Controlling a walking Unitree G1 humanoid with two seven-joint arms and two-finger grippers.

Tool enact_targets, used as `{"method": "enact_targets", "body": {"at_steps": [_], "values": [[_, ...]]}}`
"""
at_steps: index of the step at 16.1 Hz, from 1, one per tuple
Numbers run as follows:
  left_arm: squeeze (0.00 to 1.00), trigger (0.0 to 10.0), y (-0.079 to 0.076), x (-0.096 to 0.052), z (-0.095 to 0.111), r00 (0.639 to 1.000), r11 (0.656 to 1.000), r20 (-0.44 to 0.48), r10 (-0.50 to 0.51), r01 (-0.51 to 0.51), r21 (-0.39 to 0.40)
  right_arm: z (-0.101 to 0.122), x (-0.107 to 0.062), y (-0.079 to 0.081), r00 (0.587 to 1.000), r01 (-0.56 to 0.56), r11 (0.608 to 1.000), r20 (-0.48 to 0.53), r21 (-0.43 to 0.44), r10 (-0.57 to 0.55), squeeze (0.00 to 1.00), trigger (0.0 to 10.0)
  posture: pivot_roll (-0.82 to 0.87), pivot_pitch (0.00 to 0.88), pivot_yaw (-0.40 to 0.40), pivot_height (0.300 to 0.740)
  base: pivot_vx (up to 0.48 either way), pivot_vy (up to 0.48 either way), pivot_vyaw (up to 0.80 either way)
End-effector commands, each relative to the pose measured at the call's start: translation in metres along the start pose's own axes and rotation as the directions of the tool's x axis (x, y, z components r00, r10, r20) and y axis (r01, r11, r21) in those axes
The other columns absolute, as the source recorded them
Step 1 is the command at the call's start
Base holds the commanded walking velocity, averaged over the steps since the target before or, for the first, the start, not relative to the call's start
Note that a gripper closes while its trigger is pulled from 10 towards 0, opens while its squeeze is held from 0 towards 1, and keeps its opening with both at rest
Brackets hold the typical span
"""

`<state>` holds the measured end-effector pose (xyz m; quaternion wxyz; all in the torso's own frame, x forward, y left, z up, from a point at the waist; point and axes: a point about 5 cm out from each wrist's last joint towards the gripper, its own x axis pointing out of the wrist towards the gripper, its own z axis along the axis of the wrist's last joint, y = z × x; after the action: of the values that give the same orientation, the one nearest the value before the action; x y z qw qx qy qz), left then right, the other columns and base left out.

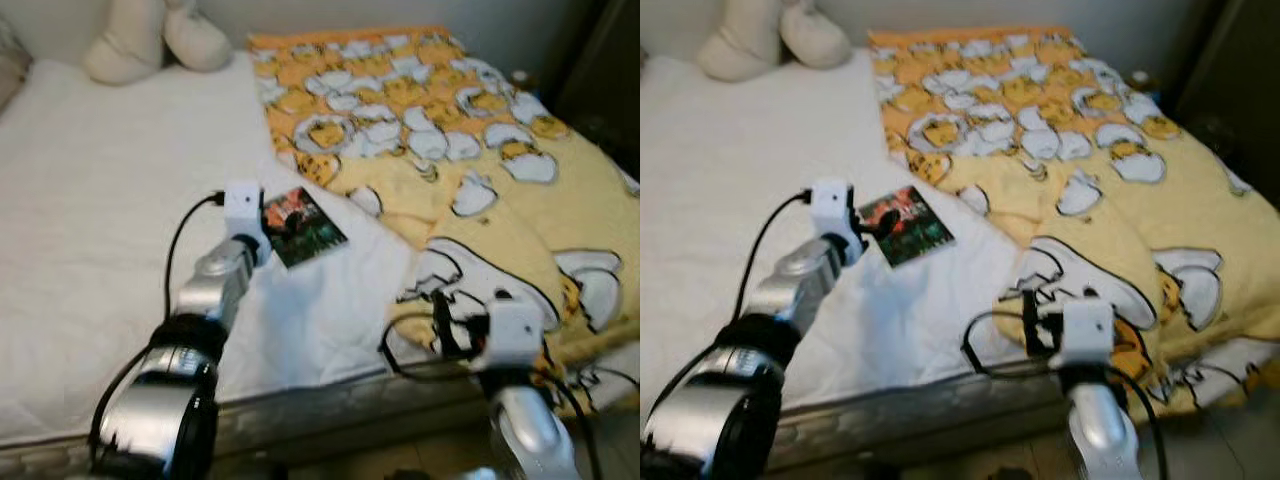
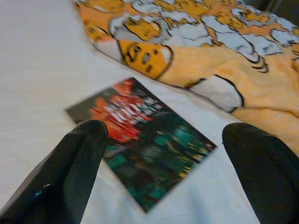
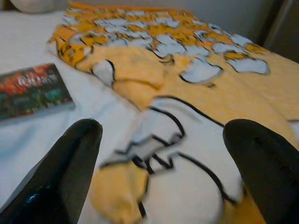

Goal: Clean up the room

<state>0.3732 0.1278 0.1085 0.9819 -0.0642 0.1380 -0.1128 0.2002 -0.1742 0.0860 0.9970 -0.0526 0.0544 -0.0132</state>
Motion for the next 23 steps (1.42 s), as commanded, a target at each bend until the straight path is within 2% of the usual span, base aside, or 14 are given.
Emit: {"method": "enact_targets", "body": {"at_steps": [1,3,4,6,8,10,13,15,17,21,23], "values": [[0.0,10.0,0.002,0.001,-0.001,1.0,1.0,-0.002,0.005,-0.005,-0.02,0.008,-0.001,0.001,1.0,-0.005,1.0,0.021,-0.015,0.005,0.0,10.0,-0.14,0.122,0.041,0.711,0.0,0.0,0.0],[0.0,10.0,0.005,0.004,-0.006,0.998,0.997,-0.039,0.039,-0.042,-0.065,0.011,-0.019,0.001,0.999,-0.037,0.999,0.016,-0.025,0.038,0.0,10.0,-0.18,0.17,0.035,0.711,0.0,0.0,0.0],[0.0,10.0,0.008,0.004,-0.007,0.997,0.996,-0.047,0.058,-0.061,-0.062,0.012,-0.022,0.001,0.999,-0.05,0.998,0.014,-0.028,0.05,0.0,10.0,-0.18,0.174,0.033,0.711,0.0,0.0,0.0],[0.0,10.0,0.023,0.002,-0.009,0.987,0.988,-0.066,0.15,-0.152,-0.038,0.013,-0.038,-0.001,0.995,-0.103,0.995,-0.019,-0.019,0.103,0.0,10.0,-0.22,0.224,0.018,0.711,0.0,0.0,0.0],[0.0,10.0,0.028,0.0,-0.011,0.98,0.98,-0.073,0.185,-0.19,-0.065,0.013,-0.046,-0.002,0.988,-0.146,0.989,-0.05,-0.013,0.146,0.0,10.0,-0.23,0.253,0.008,0.711,0.0,0.0,0.0],[0.0,10.0,0.032,-0.001,-0.012,0.971,0.965,-0.08,0.224,-0.232,-0.123,0.016,-0.051,-0.002,0.983,-0.17,0.985,-0.064,-0.013,0.169,0.0,10.0,-0.25,0.286,-0.006,0.711,0.0,0.0,0.0],[0.0,10.0,0.029,0.001,-0.009,0.971,0.931,-0.07,0.229,-0.239,-0.274,0.017,-0.056,-0.001,0.981,-0.181,0.983,-0.077,-0.01,0.18,0.0,10.0,-0.27,0.3,-0.009,0.711,0.0,0.0,0.0],[0.0,10.0,0.023,0.006,0.005,0.976,0.918,-0.021,0.218,-0.213,-0.335,0.02,-0.061,0.0,0.981,-0.178,0.984,-0.081,-0.009,0.177,0.0,10.0,-0.28,0.303,0.001,0.711,0.0,0.0,0.0],[0.0,10.0,0.02,0.007,0.011,0.975,0.924,0.006,0.22,-0.206,-0.323,0.02,-0.063,0.0,0.982,-0.166,0.986,-0.09,-0.006,0.165,0.0,10.0,-0.28,0.303,0.003,0.711,0.0,0.0,0.0],[0.0,10.0,0.011,0.008,0.001,0.981,0.928,-0.025,0.19,-0.188,-0.322,0.019,-0.067,0.001,0.981,-0.163,0.987,-0.106,-0.003,0.161,0.0,10.0,-0.29,0.314,0.005,0.711,0.0,0.0,0.0],[0.0,10.0,0.005,0.009,-0.005,0.984,0.919,-0.045,0.174,-0.178,-0.351,0.019,-0.07,0.0,0.981,-0.16,0.987,-0.115,-0.006,0.158,0.0,10.0,-0.3,0.317,0.004,0.711,0.0,0.0,0.0]]}}
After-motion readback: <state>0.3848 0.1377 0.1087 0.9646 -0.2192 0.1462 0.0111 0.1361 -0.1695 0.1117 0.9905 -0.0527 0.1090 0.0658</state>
